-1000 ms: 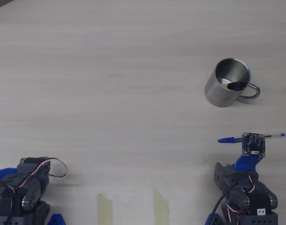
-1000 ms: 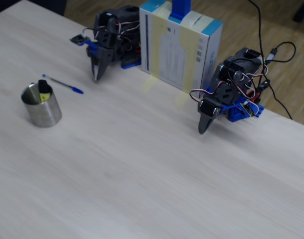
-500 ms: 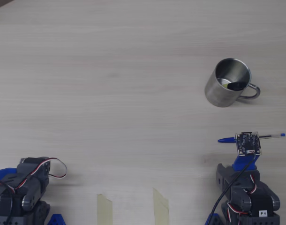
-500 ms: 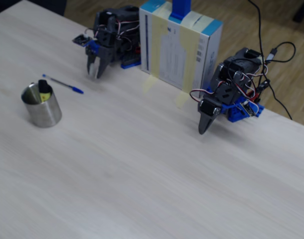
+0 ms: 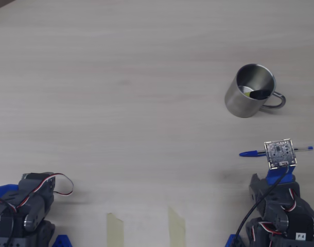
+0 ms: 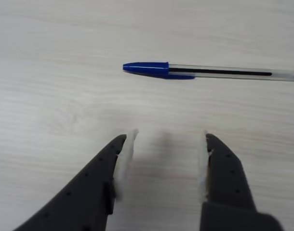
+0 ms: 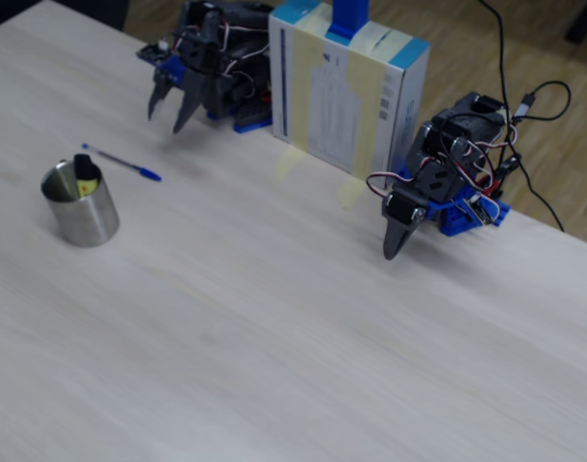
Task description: Grab the blue pen and put it in the silver cup.
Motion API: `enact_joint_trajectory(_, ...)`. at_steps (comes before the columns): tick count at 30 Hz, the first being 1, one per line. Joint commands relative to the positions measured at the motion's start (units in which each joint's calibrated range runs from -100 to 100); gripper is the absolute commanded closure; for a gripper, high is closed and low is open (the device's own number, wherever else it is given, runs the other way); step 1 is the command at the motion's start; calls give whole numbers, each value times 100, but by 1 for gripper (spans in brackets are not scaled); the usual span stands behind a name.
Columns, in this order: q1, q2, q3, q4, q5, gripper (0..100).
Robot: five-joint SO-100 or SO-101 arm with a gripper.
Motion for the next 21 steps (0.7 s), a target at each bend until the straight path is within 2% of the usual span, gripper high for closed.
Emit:
enact_joint_trajectory(1, 187, 494, -557, -32, 239, 78)
enact_joint_trajectory(5, 340, 876, -810, -32, 605, 78)
enact_joint_trajectory(21, 1638, 1972, -1099, -32, 2915, 78)
